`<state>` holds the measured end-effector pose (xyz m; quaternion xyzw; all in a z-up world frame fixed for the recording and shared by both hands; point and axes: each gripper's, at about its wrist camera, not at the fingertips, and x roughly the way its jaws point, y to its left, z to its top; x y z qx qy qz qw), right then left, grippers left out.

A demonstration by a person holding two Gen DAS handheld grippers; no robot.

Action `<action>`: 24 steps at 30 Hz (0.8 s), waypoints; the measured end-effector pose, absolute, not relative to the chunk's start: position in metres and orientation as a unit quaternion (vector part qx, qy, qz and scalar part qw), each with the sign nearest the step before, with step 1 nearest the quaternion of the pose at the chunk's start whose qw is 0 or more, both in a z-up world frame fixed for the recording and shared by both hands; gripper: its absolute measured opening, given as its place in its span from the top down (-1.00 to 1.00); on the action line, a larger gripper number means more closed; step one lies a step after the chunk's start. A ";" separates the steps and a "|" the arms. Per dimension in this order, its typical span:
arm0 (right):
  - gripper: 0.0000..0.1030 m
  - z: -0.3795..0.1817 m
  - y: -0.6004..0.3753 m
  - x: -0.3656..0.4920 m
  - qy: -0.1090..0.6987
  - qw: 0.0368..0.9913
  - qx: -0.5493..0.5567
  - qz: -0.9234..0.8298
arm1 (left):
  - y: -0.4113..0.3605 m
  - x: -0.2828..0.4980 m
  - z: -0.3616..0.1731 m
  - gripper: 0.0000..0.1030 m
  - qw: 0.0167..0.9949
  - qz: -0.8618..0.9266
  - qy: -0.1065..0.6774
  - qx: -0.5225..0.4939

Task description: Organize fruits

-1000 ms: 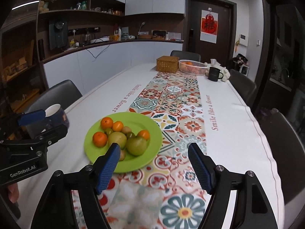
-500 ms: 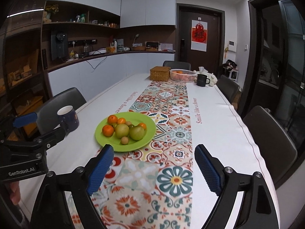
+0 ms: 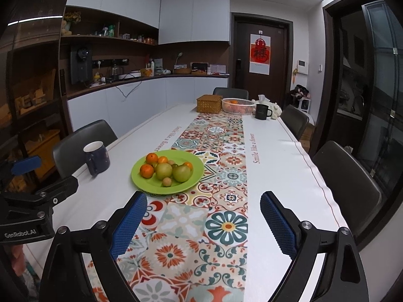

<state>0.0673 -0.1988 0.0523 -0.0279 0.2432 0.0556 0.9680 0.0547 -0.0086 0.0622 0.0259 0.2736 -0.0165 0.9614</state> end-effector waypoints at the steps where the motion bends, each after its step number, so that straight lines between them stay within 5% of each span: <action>1: -0.79 0.052 -0.198 0.066 0.244 0.968 -0.027 0.055 | -0.008 0.052 0.062 -1.00 0.962 -0.015 0.272 0.024; 24: -0.79 0.053 -0.196 0.053 0.243 0.968 -0.016 0.052 | -0.004 0.043 0.064 -1.00 0.964 -0.013 0.265 0.036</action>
